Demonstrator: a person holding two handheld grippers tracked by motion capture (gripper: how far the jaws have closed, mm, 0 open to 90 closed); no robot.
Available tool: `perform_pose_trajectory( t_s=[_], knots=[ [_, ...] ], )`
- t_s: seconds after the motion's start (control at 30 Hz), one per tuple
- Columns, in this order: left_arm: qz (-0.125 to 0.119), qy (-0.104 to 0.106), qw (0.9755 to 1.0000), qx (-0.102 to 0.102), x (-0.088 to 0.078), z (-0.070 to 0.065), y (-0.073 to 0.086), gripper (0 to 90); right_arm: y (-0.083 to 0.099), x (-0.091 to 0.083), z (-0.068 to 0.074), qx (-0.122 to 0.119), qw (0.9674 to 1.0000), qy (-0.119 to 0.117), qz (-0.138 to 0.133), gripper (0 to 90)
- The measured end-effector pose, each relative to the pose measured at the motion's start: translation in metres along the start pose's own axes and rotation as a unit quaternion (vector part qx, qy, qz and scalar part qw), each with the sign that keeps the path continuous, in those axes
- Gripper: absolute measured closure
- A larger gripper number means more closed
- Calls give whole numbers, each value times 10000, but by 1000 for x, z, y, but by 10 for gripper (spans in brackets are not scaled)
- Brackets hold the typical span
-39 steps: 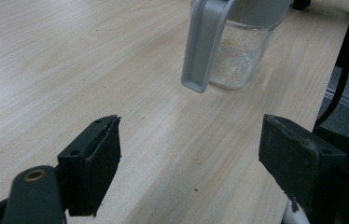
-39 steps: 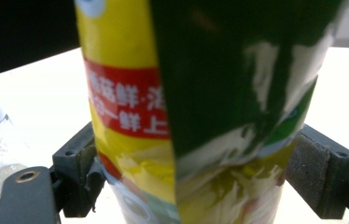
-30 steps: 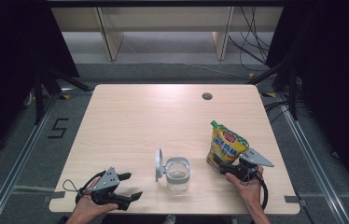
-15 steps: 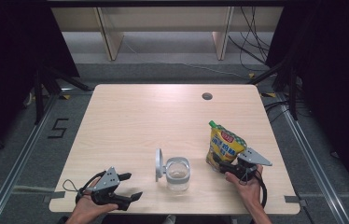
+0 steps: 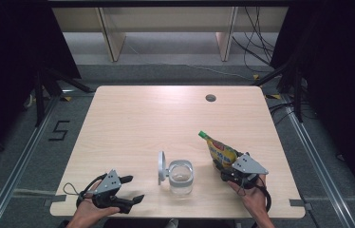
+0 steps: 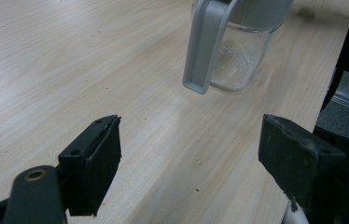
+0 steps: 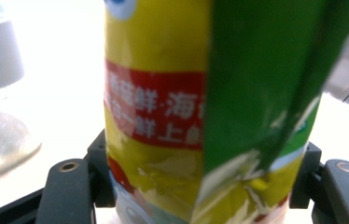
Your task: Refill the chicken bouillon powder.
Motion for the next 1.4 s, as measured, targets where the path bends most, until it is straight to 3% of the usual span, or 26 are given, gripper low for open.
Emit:
perform_pose_trajectory(
  t_s=[0.07,0.33,0.37,0.4,0.47,0.5,0.53,0.57,0.6,0.63,0.67,0.7,0.77,0.87,0.97,1.13,1.17,1.2,1.3,1.4],
  knots=[
    [-28,5,9999,109,-1,2,-1,207,-2,-1,6,-81,9999,-28,73,341],
    [-23,3,9999,101,-1,2,-1,207,-9,-6,12,-363,9992,38,140,354],
    [-19,6,9999,105,-1,2,-1,207,-11,-9,12,-518,9986,44,137,384],
    [15,-10,10000,-9,-1,1,0,207,-11,-9,12,-518,9986,44,137,384],
    [7,-68,10000,37,-1,2,0,207,-14,-11,13,-655,9977,88,150,388],
    [15,-47,10000,11,0,2,0,207,-14,-12,15,-613,9980,73,163,390],
    [39,-67,10000,57,-1,2,0,207,-14,-13,15,-716,9972,59,212,392],
    [7,-39,9997,233,0,4,-1,207,-14,-12,16,-756,9969,73,200,395],
    [12,-40,10000,5,0,1,0,207,-13,-13,18,-777,9966,65,265,397],
    [-39,4,10000,-63,0,0,0,207,-13,-13,18,-777,9966,65,265,397],
    [12,-25,9998,208,0,4,0,207,-14,-14,18,-817,9963,21,258,398],
    [137,-64,9999,-8,-2,2,1,207,-15,-15,18,-852,9961,62,239,399],
    [-40,-16,9999,108,0,3,-1,207,-15,-17,19,-863,9959,89,250,400],
    [-71,-20,10000,39,0,2,-1,207,-16,-21,20,-987,9948,99,247,402],
    [-66,-9,10000,48,0,2,-1,207,-19,-27,25,-1268,9914,188,264,407],
    [-33,-21,10000,87,0,3,0,207,-21,-34,31,-1449,9889,220,239,409],
    [-2,-22,10000,-46,0,2,0,207,-22,-36,32,-1573,9870,228,256,409],
    [-7,-25,10000,-47,0,2,0,207,-22,-40,36,-1645,9856,266,300,410],
    [-16,-42,9999,128,0,4,0,207,-22,-42,38,-1722,9842,270,323,410],
    [2,-47,9999,121,1,4,0,207,-23,-45,42,-2052,9772,323,434,411]
  ],
)
Point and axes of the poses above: each handheld gripper's, and its own axes: x roughly forward along the jaws, y roughly out of its underside, z roughly to its left, the point moved 4 cm from there along x, roughly forward along the jaws, and after that the axes turned 11 degrees about -y, right-handed, at the moved point
